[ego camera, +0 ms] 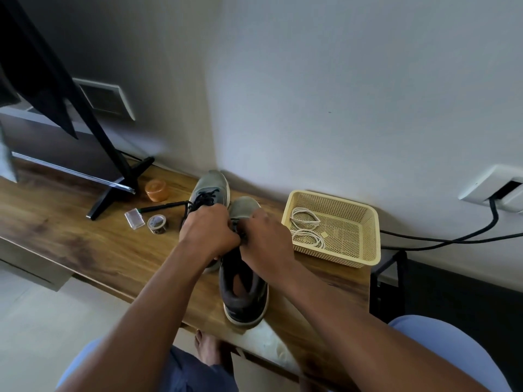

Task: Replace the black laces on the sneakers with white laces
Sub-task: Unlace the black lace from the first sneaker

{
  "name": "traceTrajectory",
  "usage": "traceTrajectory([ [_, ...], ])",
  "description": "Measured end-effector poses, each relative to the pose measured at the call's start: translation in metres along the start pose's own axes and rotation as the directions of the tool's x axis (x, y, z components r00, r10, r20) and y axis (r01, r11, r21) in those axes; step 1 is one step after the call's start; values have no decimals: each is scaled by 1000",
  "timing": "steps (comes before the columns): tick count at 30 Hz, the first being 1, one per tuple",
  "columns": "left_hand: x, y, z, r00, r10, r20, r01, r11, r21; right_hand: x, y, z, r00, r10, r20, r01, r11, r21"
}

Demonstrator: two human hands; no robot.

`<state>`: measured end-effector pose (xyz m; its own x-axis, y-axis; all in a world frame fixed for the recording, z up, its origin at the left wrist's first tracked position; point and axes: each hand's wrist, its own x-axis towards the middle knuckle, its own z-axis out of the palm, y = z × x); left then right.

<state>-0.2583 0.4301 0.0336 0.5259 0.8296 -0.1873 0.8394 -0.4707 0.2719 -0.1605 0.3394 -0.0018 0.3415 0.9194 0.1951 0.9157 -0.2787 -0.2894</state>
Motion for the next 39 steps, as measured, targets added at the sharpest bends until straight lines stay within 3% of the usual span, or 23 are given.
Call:
traceTrajectory([
  [7, 0, -4, -1, 998, -62, -1, 62, 997, -35, 1, -4, 5, 999, -6, -54, 5, 1000, -13],
  [15, -4, -5, -1, 991, -133, 11, 133, 991, -14, 5, 14, -5, 951, 265, -161, -254, 963, 85],
  [18, -2, -5, -2, 993, -116, 0, 116, 993, -19, 7, 10, -7, 983, 163, -87, -151, 980, 128],
  [23, -2, -6, -2, 996, -86, -21, 86, 996, -11, -2, -3, 0, 999, -13, 34, 14, 1000, -23],
  [30, -1, -3, -1, 997, -72, -16, 72, 997, -1, -3, -2, 6, 997, -75, -22, 73, 993, -97],
  [35, -3, -3, -1, 988, -144, -60, 147, 988, 51, 0, 1, -3, 973, 94, -210, -92, 996, 21],
  [39, -3, -3, -2, 989, -137, -49, 139, 989, 43, 5, 5, -9, 944, 208, -255, -189, 977, 95],
])
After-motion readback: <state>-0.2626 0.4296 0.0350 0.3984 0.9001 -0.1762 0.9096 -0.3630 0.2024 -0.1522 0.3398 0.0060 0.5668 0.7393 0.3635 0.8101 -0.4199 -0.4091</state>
